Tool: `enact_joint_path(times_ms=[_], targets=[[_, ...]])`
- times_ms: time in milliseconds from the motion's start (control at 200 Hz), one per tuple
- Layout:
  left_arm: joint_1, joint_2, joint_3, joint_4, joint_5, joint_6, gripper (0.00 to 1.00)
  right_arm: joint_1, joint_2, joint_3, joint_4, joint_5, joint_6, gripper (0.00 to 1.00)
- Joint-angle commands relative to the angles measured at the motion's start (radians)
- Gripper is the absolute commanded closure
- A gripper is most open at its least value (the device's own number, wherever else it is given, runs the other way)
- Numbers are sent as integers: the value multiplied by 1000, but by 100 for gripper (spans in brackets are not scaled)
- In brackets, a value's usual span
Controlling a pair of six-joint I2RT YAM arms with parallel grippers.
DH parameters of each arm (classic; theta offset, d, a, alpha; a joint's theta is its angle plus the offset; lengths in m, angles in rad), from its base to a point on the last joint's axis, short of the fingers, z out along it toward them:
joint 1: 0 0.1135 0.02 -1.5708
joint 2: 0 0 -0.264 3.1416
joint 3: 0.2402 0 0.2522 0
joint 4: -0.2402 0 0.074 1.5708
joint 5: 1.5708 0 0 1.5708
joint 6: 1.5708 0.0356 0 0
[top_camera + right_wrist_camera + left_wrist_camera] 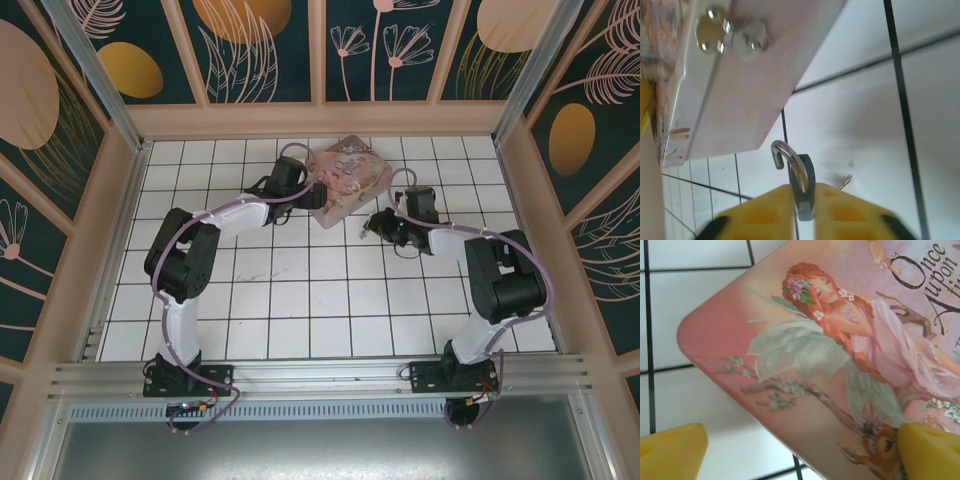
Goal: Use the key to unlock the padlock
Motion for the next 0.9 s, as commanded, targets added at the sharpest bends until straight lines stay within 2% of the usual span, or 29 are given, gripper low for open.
enact_joint_path(times_ms=[0,50,195,310,335,360,515,586,656,751,856,896], targets=[[-4,-31,-48,-235,39,7,1,-10,-66,-71,-14,78,37,65],[-4,-64,-47,-235,44,-2,2,-16,-100,-98,-30,102,43,56],[-4,-192,-56,-234,13,-35,1,-47,-238,-143,-102,143,46,43],[0,-321,-82,-216,-56,-60,1,-66,-363,-97,-218,219,-7,35],[1,-347,-87,-213,-77,-64,1,-69,-384,-77,-246,239,-27,34],[1,-378,-97,-205,-112,-68,2,-74,-400,-52,-276,267,-46,25],[25,-551,-199,-115,-373,-47,2,-107,-454,84,-357,472,-143,15],[40,-629,-302,5,-505,25,1,-119,-460,82,-275,595,-185,8],[63,-710,-446,204,-623,137,1,-129,-462,36,-144,689,-266,5],[131,-787,-640,450,-670,253,1,-163,-432,-12,-7,717,-347,3],[215,-792,-763,557,-662,290,1,-186,-382,-70,110,744,-428,2],[244,-778,-804,592,-620,305,1,-190,-367,-98,147,765,-460,2]])
